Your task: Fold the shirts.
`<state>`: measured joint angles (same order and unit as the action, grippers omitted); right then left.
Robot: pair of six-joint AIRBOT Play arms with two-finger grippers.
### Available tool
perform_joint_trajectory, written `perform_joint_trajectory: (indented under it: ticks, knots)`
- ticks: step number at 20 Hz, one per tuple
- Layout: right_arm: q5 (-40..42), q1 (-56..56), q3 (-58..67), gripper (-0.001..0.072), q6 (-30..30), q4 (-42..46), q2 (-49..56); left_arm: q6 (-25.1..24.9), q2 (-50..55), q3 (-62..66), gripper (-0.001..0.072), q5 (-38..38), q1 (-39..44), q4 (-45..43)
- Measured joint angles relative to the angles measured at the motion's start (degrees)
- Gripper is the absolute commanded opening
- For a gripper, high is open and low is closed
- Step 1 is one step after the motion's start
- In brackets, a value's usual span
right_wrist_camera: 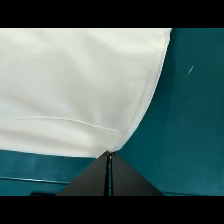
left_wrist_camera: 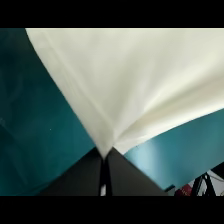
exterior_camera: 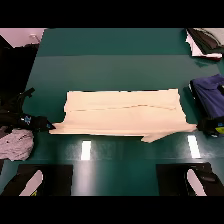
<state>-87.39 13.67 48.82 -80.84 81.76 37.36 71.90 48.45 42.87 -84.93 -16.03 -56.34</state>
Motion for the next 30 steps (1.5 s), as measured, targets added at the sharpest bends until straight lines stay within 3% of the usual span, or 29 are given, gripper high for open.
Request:
perform_joint_trajectory:
  ticks: [6, 17, 18, 19, 20, 21, 24, 27, 28, 29, 30]
  knots:
    - [6.38, -7.54, 9.55, 0.0016, -0.70, 0.61, 15.26, 1.14, 5.95, 3.78, 0.0019, 10.29, 0.00, 2.08]
    - [10.36, -9.66, 33.05, 0.0022, -1.99, 0.85, 43.91, 1.64, 31.19, 22.62, 0.0021, 22.08, 5.42, 5.79]
    - [10.54, -9.68, 34.69, 0.0047, -2.40, 0.79, 45.99, 1.88, 33.00, 23.91, 0.0037, 23.50, 6.01, 5.79]
    - [10.84, -9.68, 36.17, 0.0279, -2.97, 0.66, 47.98, 2.36, 34.58, 24.98, 0.0316, 25.27, 6.45, 5.79]
    - [11.41, -9.60, 37.59, 0.0404, -3.67, 0.09, 49.99, 2.97, 35.71, 25.73, 0.0532, 27.26, 6.80, 5.79]
    - [11.93, -9.27, 38.75, 0.0409, -4.07, -1.29, 51.74, 3.96, 36.61, 26.29, 0.0544, 29.64, 7.06, 5.79]
    - [13.14, -6.29, 40.52, 0.0409, -4.52, -9.57, 55.43, 6.14, 37.97, 28.20, 0.0543, 33.73, 7.43, 5.81]
    - [10.97, -1.51, 38.66, 0.0409, -1.31, -18.05, 55.80, 6.75, 38.40, 30.23, 0.0540, 30.73, 7.61, 5.81]
    - [9.64, 0.17, 37.20, 0.0411, 0.11, -19.61, 55.17, 6.88, 38.53, 30.62, 0.0387, 28.50, 7.65, 5.81]
    - [8.74, 2.05, 35.23, 0.0460, 1.70, -21.22, 54.18, 6.86, 38.62, 30.91, 0.0108, 26.45, 7.74, 5.79]
    - [8.24, 3.85, 33.07, 0.0636, 3.08, -22.08, 53.24, 6.58, 38.62, 31.12, 0.0028, 24.37, 7.76, 5.81]
